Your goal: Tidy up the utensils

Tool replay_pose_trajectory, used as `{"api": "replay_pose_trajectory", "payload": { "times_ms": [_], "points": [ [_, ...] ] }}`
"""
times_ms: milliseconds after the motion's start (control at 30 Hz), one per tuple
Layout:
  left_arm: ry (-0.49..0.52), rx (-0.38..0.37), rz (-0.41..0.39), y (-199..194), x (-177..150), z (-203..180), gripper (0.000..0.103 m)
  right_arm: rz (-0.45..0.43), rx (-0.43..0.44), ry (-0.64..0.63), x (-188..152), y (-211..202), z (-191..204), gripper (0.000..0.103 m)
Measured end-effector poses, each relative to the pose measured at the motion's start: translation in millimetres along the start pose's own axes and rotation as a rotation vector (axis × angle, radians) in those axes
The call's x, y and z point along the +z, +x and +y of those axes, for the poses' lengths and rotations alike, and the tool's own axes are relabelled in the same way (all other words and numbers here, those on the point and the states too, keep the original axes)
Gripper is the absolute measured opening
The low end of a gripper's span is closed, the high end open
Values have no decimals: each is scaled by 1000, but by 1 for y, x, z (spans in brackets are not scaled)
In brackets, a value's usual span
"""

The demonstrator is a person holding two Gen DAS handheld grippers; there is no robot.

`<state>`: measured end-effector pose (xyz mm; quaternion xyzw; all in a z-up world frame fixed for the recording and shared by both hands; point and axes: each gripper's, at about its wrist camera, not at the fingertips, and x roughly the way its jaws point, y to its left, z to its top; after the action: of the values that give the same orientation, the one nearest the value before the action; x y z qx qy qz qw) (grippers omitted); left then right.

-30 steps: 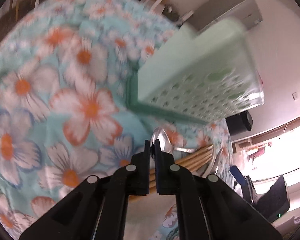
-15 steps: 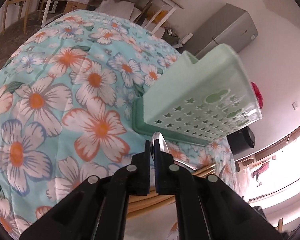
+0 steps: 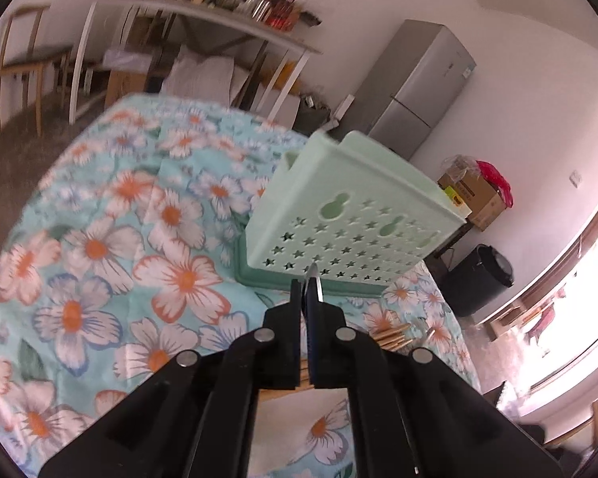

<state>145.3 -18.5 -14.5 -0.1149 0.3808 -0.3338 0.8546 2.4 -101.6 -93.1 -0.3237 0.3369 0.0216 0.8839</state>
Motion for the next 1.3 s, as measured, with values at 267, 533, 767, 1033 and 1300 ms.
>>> {"api": "replay_pose_trajectory", "payload": {
  "times_ms": [267,533,767,1033,1300],
  "points": [
    [107,3,-126,-55,2,-27,1,-25,78,312,2,-25,-71,3],
    [160,-70,-235,-117,24,-50,1,-126,89,533,2,-57,-129,3],
    [166,-59,-353,-146,58,-56,1,-305,136,707,9,-87,-200,3],
    [237,117,-411,-144,101,-57,1,-517,337,856,31,-91,-278,3],
    [319,242,-342,-91,117,-58,1,-554,525,905,55,-54,-302,3]
  ]
}}
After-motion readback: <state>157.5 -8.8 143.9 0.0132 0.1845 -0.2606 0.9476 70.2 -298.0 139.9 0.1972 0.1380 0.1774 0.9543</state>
